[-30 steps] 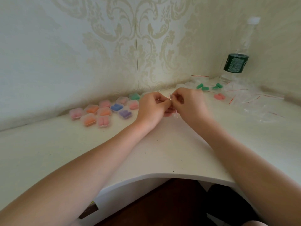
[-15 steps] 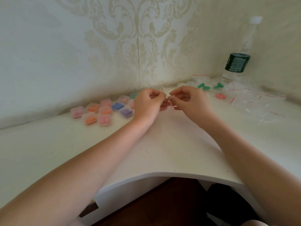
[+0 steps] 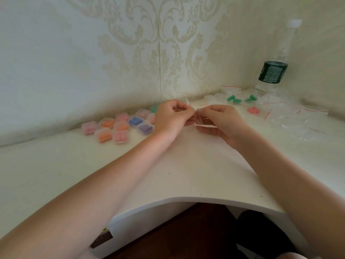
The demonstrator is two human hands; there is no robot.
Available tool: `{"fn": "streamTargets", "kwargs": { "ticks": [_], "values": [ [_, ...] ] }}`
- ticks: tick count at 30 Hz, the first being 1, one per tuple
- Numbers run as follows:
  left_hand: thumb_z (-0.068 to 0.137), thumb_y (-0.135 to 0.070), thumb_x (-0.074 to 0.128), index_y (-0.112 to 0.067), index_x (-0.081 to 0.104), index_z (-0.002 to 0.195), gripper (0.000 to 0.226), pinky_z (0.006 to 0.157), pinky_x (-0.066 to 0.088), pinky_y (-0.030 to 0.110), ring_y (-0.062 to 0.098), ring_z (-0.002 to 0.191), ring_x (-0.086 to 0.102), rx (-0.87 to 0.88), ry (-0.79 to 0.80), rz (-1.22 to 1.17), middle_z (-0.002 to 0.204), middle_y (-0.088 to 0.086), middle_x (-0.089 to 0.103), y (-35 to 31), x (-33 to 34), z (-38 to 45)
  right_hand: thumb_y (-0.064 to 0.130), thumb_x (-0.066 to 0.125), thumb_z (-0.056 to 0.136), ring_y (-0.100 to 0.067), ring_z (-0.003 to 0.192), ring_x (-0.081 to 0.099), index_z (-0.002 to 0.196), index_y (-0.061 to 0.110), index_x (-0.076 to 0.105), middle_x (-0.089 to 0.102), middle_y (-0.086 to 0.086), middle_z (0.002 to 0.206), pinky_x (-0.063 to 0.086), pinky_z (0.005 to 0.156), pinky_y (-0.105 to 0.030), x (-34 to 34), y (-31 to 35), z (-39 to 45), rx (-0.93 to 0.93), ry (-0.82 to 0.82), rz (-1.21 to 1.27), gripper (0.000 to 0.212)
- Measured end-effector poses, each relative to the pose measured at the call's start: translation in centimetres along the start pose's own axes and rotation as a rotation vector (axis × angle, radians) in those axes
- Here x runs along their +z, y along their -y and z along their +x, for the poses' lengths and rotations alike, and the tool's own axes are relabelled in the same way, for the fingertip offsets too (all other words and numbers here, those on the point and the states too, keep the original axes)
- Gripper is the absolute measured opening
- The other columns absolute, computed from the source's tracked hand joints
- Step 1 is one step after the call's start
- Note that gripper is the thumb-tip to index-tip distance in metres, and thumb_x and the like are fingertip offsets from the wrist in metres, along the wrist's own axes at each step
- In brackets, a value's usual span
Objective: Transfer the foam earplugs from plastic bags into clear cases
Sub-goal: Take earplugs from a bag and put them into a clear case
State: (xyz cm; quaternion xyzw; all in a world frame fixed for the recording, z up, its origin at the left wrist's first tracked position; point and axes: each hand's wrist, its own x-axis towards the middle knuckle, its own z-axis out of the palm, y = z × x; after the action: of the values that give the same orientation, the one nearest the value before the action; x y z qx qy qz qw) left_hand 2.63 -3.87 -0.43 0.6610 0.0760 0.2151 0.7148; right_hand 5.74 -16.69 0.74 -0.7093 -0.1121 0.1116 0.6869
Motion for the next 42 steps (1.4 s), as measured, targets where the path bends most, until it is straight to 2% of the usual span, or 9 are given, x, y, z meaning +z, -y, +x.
{"fn": "streamTargets", "kwargs": {
  "ticks": [5, 11, 13, 18, 22, 26, 31, 36, 42],
  "values": [
    [0.082, 0.007, 0.06, -0.004, 0.055, 0.075, 0.014, 0.053, 0.054, 0.02, 0.012, 0.053, 0.066, -0.076, 0.075, -0.063, 0.06, 0.008, 0.066, -0.1, 0.0, 0.0, 0.005, 0.063, 0.086, -0.014, 0.062, 0.063, 0.079, 0.0, 0.069, 0.064, -0.01, 0.065, 0.059, 0.065, -0.027, 0.0, -0.1, 0.0, -0.146, -0.061, -0.208, 0.01],
    [0.084, 0.0, 0.061, -0.006, 0.055, 0.076, 0.012, 0.059, 0.057, 0.025, 0.015, 0.054, 0.066, -0.033, 0.097, 0.081, 0.063, 0.008, 0.066, 0.3, -0.2, 0.2, 0.011, 0.063, 0.084, -0.018, 0.062, 0.07, 0.075, 0.012, 0.065, 0.07, -0.005, 0.061, 0.055, 0.081, -0.042, 0.0, -0.6, 0.1, -0.355, -0.093, -0.608, 0.01],
    [0.086, -0.005, 0.062, -0.004, 0.055, 0.078, 0.011, 0.058, 0.057, 0.027, 0.014, 0.052, 0.064, -0.011, 0.103, 0.121, 0.058, 0.006, 0.064, 0.4, -0.3, 0.4, 0.012, 0.061, 0.085, -0.019, 0.062, 0.069, 0.075, 0.013, 0.064, 0.07, -0.005, 0.061, 0.054, 0.079, -0.043, 0.1, -0.7, 0.0, -0.396, -0.081, -0.668, 0.011],
    [0.093, -0.015, 0.059, -0.005, 0.056, 0.074, 0.022, 0.057, 0.057, 0.029, 0.013, 0.051, 0.062, 0.105, 0.154, 0.313, 0.06, 0.006, 0.062, 1.0, -0.5, 0.7, 0.007, 0.06, 0.089, -0.015, 0.057, 0.07, 0.08, 0.005, 0.064, 0.071, -0.007, 0.066, 0.056, 0.06, -0.022, 0.3, -0.4, 0.0, -0.31, -0.092, -0.494, 0.01],
    [0.095, -0.015, 0.056, -0.007, 0.052, 0.07, 0.026, 0.057, 0.056, 0.025, 0.01, 0.052, 0.063, 0.006, 0.163, 0.132, 0.059, 0.003, 0.062, 0.7, -0.5, 0.4, 0.014, 0.068, 0.085, -0.019, 0.068, 0.072, 0.084, 0.006, 0.07, 0.073, -0.008, 0.071, 0.059, 0.074, -0.03, -0.1, -0.4, 0.1, -0.272, -0.047, -0.448, 0.008],
    [0.095, -0.015, 0.055, -0.01, 0.051, 0.069, 0.027, 0.061, 0.056, 0.027, 0.012, 0.056, 0.065, -0.009, 0.171, 0.073, 0.06, 0.0, 0.063, 0.5, -0.5, 0.4, 0.011, 0.07, 0.085, -0.022, 0.07, 0.072, 0.081, 0.001, 0.069, 0.072, -0.016, 0.076, 0.06, 0.069, -0.026, -0.2, -0.2, -0.2, -0.228, -0.047, -0.335, 0.01],
    [0.095, -0.016, 0.056, -0.008, 0.051, 0.072, 0.025, 0.057, 0.053, 0.023, 0.014, 0.058, 0.066, 0.032, 0.22, 0.058, 0.062, 0.003, 0.065, 0.5, -0.7, 0.4, 0.009, 0.065, 0.089, -0.019, 0.071, 0.07, 0.083, 0.006, 0.068, 0.071, -0.011, 0.075, 0.059, 0.066, -0.026, 0.0, -0.1, -0.2, -0.171, -0.025, -0.231, 0.008],
    [0.09, -0.013, 0.063, -0.011, 0.054, 0.068, 0.024, 0.057, 0.056, 0.027, 0.013, 0.058, 0.065, 0.099, 0.251, 0.185, 0.065, 0.004, 0.064, 0.8, -0.5, 0.3, 0.009, 0.054, 0.091, -0.013, 0.073, 0.068, 0.095, 0.014, 0.072, 0.071, -0.005, 0.084, 0.058, 0.068, -0.024, 0.0, 0.3, 0.1, -0.216, -0.065, -0.256, 0.019],
    [0.085, -0.002, 0.062, -0.013, 0.052, 0.066, 0.024, 0.062, 0.06, 0.038, 0.019, 0.063, 0.064, 0.18, 0.218, 0.297, 0.066, 0.012, 0.061, 1.2, -0.6, 0.4, 0.009, 0.067, 0.087, -0.023, 0.078, 0.072, 0.089, 0.005, 0.072, 0.073, -0.015, 0.084, 0.059, 0.076, -0.031, 0.1, 0.2, -0.3, -0.193, -0.018, -0.162, 0.007]
  ]
}}
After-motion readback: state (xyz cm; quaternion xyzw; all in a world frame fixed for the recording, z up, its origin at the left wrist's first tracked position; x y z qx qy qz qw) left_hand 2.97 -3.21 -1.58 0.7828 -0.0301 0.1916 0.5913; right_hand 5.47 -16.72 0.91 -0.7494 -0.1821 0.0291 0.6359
